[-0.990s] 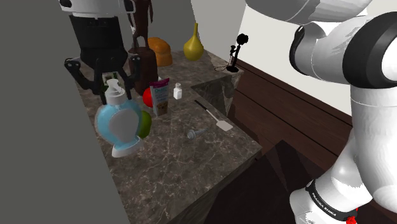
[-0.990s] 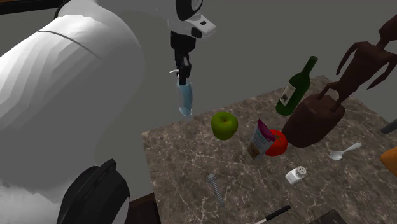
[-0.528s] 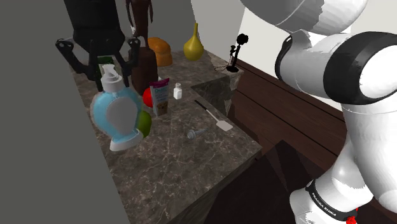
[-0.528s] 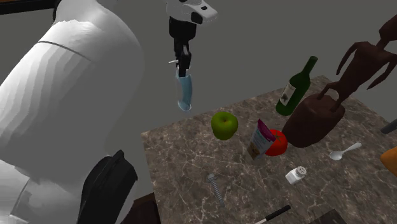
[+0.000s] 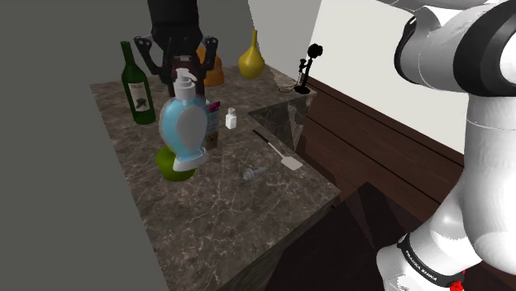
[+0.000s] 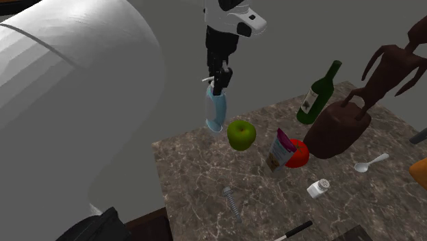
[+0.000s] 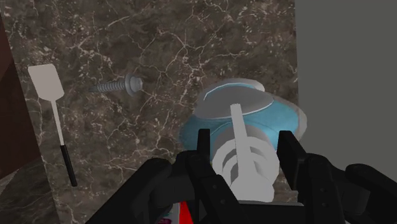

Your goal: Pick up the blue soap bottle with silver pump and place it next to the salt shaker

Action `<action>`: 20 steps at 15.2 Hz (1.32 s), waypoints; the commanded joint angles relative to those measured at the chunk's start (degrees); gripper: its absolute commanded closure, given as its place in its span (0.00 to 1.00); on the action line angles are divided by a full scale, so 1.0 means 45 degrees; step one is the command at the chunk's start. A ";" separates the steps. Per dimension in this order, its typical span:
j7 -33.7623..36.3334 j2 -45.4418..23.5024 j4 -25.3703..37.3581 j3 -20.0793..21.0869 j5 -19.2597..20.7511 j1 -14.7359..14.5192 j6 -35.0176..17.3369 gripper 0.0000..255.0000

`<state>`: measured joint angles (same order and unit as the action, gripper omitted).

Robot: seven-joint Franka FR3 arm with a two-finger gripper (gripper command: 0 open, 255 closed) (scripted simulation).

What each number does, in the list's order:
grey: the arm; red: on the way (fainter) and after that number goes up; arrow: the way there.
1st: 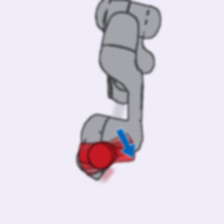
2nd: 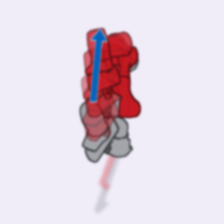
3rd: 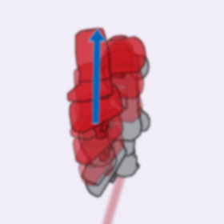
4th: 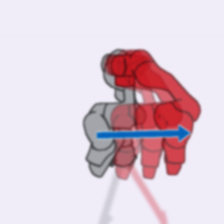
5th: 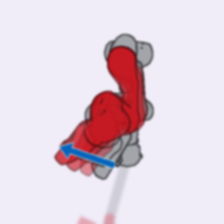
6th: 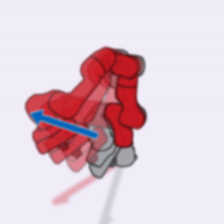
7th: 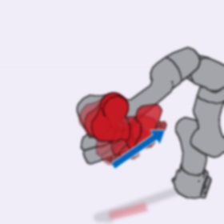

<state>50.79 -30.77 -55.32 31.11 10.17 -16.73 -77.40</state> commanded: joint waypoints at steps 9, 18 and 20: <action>-0.2788 0.1505 -0.2201 -0.0482 -0.0622 0.2846 -0.0659 1.00; -0.5192 0.1214 -0.1585 -0.1169 -0.0481 0.4500 -0.0297 1.00; -0.5704 0.0954 -0.1153 -0.1328 -0.0378 0.4783 -0.0116 1.00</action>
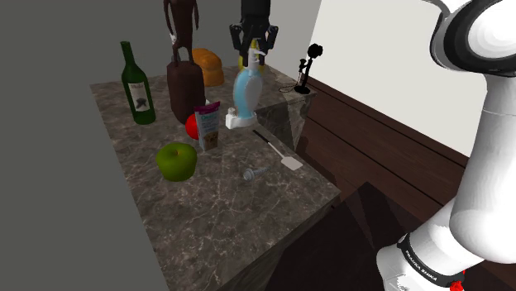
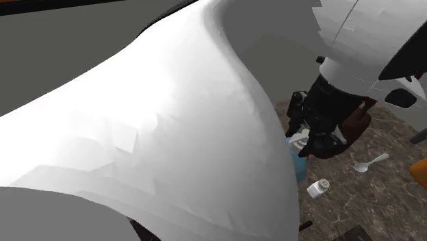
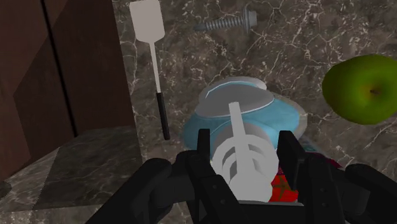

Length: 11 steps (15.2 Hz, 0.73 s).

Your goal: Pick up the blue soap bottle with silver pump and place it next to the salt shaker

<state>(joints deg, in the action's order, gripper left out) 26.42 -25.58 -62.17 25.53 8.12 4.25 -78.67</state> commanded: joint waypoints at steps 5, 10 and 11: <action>-0.1542 -0.1248 0.2118 -0.0497 0.0446 0.0644 0.0873 1.00; -0.1536 -0.0669 0.0275 -0.0451 0.0243 0.1022 -0.0380 1.00; -0.1537 -0.0586 -0.0034 -0.0446 0.0214 0.1079 -0.0605 1.00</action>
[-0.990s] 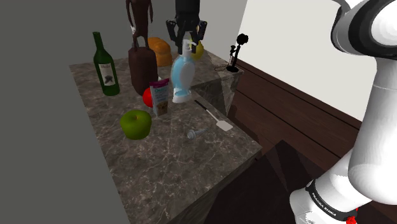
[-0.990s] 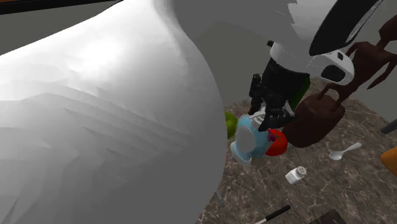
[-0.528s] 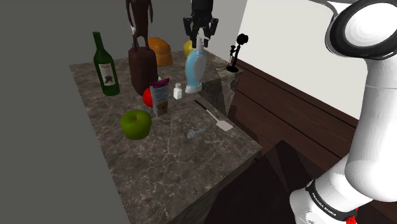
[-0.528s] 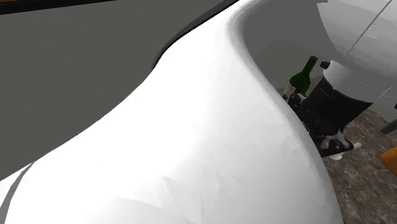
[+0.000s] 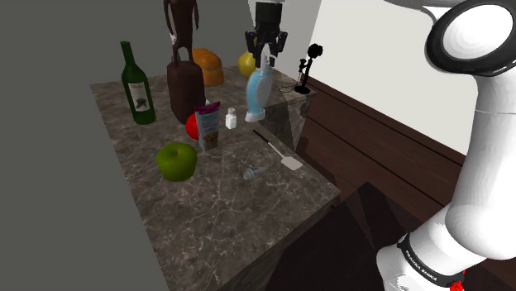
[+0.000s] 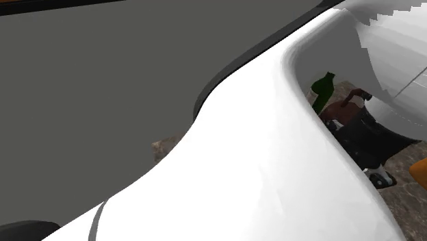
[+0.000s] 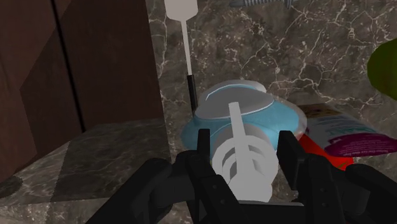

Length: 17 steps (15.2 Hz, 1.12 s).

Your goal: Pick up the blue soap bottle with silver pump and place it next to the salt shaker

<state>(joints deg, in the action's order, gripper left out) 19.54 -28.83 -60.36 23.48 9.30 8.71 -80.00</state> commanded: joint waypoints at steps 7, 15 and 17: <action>-0.0008 0.0510 -0.2248 0.0016 -0.0172 0.0379 -0.1742 1.00; 0.0011 0.0632 -0.3820 -0.0009 -0.0198 0.0566 -0.3182 1.00; 0.0021 0.0624 -0.4153 -0.0019 -0.0190 0.0597 -0.3519 1.00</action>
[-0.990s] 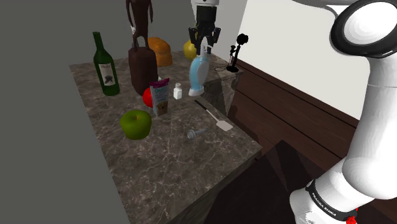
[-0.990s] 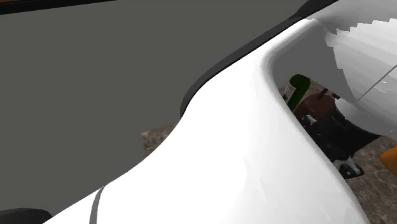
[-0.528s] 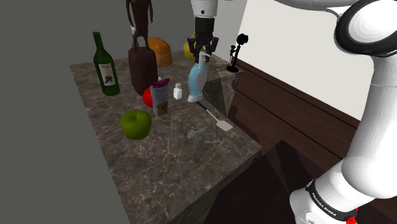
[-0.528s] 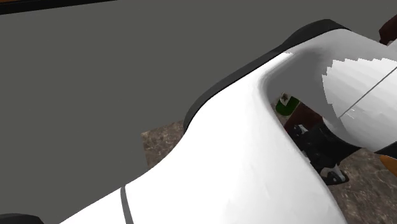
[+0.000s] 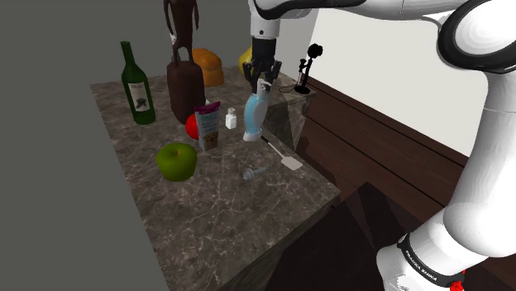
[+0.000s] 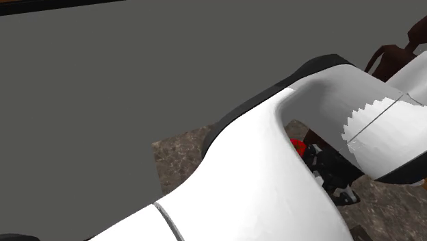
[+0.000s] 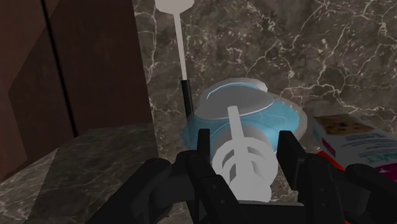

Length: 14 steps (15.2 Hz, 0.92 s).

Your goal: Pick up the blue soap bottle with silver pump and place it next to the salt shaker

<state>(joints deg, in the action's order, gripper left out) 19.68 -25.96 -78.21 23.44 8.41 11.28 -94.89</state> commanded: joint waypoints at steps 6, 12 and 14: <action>0.0030 -0.0120 -0.1076 -0.0052 0.0064 0.0090 -0.1191 1.00; 0.0030 -0.0120 -0.1076 -0.0052 0.0064 0.0090 -0.1191 1.00; 0.0031 -0.0118 -0.1078 -0.0052 0.0064 0.0090 -0.1192 0.00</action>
<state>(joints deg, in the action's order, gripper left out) 19.81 -26.51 -83.06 23.21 8.70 11.68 -100.25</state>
